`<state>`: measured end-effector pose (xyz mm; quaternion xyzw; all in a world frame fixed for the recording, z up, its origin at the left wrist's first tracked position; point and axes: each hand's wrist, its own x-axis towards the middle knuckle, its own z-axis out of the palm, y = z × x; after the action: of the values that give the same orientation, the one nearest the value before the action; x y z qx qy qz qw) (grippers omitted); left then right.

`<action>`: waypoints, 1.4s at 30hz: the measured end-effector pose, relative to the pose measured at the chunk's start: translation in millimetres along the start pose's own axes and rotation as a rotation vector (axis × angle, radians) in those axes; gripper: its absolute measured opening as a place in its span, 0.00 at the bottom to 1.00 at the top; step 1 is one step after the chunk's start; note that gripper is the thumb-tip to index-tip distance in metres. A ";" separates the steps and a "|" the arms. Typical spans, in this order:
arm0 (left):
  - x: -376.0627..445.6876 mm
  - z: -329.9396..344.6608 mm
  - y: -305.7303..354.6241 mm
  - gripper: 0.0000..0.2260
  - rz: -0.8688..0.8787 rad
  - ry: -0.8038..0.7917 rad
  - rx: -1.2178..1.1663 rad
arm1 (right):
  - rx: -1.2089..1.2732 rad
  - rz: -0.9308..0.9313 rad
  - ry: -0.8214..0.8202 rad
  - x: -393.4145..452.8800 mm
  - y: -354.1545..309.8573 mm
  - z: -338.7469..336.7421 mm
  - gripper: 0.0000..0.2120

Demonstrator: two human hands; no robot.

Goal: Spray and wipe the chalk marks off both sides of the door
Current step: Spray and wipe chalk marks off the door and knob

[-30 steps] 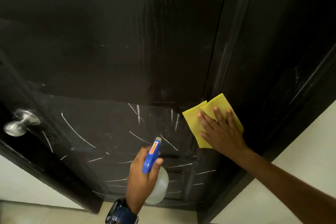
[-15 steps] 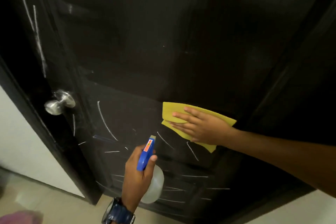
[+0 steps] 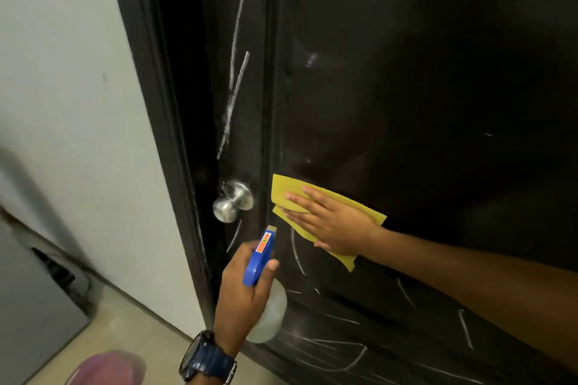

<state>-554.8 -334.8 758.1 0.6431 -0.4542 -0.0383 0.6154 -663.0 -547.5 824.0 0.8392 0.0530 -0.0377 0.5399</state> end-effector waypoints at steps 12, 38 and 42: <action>94.6 -51.2 -55.0 0.22 0.090 -0.194 -0.093 | 0.125 0.060 -0.093 53.6 1.3 -18.7 0.30; 123.2 -58.3 -1.3 0.20 0.165 -0.124 -0.216 | -0.013 0.483 0.086 33.2 169.0 -91.9 0.43; 127.6 -67.8 0.5 0.19 0.174 -0.090 -0.207 | 0.063 0.259 -0.074 32.8 93.0 -62.1 0.41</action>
<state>-439.2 -363.9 839.8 0.5320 -0.5290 -0.0602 0.6584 -618.0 -527.6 929.7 0.8536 -0.0768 -0.0001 0.5152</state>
